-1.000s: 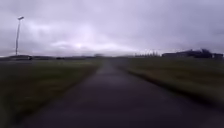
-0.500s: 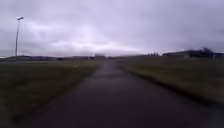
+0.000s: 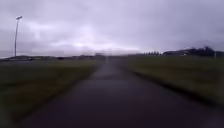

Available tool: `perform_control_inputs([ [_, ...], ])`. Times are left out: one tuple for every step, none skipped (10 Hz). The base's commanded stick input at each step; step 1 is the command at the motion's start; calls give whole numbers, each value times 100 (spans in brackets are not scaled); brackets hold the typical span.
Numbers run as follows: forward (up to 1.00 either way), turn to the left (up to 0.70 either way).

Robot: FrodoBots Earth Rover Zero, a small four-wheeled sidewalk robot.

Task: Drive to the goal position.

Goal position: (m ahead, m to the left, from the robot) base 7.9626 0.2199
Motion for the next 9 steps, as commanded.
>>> perform_control_inputs([
  [100, 33],
  [100, 40],
  [100, 3],
  [100, 1],
  [100, 0],
  [100, 0],
  [100, 0],
  [100, 0],
  [100, 0],
])
